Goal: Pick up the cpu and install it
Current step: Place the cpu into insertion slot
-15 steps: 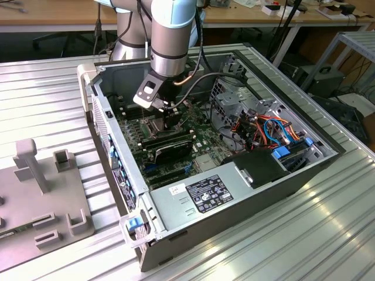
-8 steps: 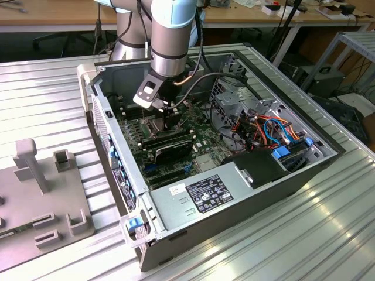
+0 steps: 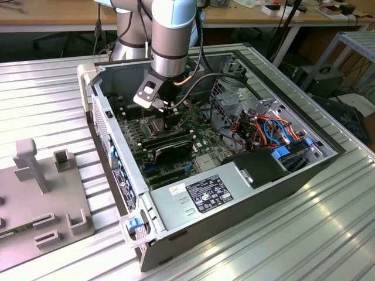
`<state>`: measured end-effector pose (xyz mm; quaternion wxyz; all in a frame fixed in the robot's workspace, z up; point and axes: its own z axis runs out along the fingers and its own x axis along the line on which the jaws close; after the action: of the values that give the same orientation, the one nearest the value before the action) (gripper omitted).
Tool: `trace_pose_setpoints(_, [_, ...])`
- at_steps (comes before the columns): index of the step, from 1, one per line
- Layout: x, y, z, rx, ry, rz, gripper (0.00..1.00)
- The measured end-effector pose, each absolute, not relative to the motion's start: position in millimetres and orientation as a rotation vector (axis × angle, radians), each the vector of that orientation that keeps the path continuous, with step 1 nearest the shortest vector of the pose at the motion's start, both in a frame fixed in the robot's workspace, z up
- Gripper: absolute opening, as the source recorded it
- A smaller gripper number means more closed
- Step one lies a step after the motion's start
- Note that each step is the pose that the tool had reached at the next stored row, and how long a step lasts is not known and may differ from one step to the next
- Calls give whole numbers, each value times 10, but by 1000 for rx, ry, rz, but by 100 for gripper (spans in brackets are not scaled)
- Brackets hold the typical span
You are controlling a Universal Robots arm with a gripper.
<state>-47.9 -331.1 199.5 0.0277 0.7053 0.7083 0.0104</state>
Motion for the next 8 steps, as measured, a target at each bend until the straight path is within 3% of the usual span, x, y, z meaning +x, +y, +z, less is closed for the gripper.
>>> trace_pose_setpoints(8, [-479, -3311, 1995, 2178, 2186, 32, 54])
